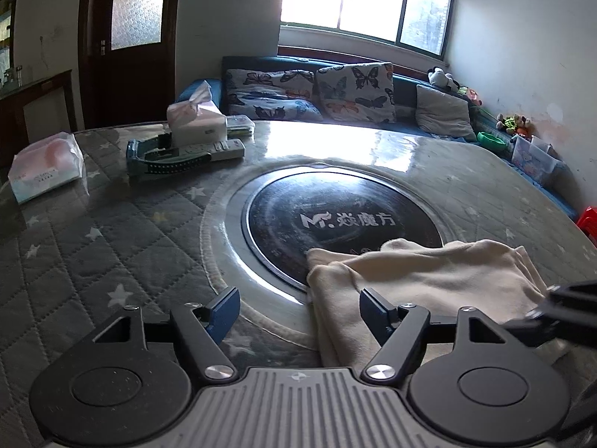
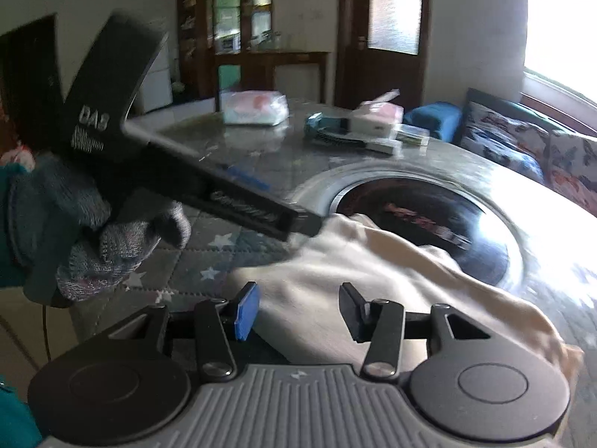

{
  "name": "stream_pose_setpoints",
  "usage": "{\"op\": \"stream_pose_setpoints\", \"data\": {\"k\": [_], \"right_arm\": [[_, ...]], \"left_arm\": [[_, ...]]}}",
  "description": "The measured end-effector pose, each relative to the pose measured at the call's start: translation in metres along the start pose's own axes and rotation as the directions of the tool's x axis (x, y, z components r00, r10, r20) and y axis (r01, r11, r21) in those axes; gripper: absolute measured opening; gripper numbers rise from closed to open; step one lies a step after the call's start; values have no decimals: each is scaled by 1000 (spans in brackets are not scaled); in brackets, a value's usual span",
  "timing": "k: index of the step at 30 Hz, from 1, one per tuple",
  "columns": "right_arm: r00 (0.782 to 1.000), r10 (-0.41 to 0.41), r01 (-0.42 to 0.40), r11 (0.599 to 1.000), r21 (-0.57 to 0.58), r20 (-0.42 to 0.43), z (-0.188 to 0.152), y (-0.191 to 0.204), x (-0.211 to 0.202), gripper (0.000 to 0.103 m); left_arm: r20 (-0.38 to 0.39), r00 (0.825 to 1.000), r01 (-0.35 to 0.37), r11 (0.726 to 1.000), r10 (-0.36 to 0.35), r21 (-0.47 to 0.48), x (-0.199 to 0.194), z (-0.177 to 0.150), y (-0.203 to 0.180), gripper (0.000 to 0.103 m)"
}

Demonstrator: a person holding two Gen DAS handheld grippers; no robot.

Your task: Fold clothes

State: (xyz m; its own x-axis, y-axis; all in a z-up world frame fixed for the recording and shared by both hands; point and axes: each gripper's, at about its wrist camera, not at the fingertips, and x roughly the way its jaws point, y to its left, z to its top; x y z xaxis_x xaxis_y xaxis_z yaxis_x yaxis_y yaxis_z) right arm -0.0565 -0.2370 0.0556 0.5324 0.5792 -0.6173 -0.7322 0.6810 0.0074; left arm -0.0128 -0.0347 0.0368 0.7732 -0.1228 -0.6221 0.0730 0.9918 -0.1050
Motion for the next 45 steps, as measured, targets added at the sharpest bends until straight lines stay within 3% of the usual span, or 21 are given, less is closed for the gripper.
{"op": "stream_pose_setpoints", "data": {"k": [10, 15, 19, 31, 45], "right_arm": [[980, -198, 198, 957, 210, -24, -52, -56, -56, 54], [980, -194, 197, 932, 305, -40, -77, -74, -56, 55], [980, -197, 194, 936, 295, -22, -80, -72, -55, 65], [985, -174, 170, 960, 221, 0, -44, -82, -31, 66], [982, -190, 187, 964, 187, -5, -39, -81, -25, 66]], "left_arm": [[-20, 1000, 20, 1000, -20, 9, 1, -13, -10, 89], [-29, 999, 23, 1000, -23, -1, 3, -17, -12, 96], [-45, 999, 15, 1000, -15, 4, 5, -20, -15, 100], [-60, 998, -11, 1000, 11, 2, 5, -24, -13, 103], [-74, 997, -10, 1000, 9, -12, 8, -26, -9, 103]]}}
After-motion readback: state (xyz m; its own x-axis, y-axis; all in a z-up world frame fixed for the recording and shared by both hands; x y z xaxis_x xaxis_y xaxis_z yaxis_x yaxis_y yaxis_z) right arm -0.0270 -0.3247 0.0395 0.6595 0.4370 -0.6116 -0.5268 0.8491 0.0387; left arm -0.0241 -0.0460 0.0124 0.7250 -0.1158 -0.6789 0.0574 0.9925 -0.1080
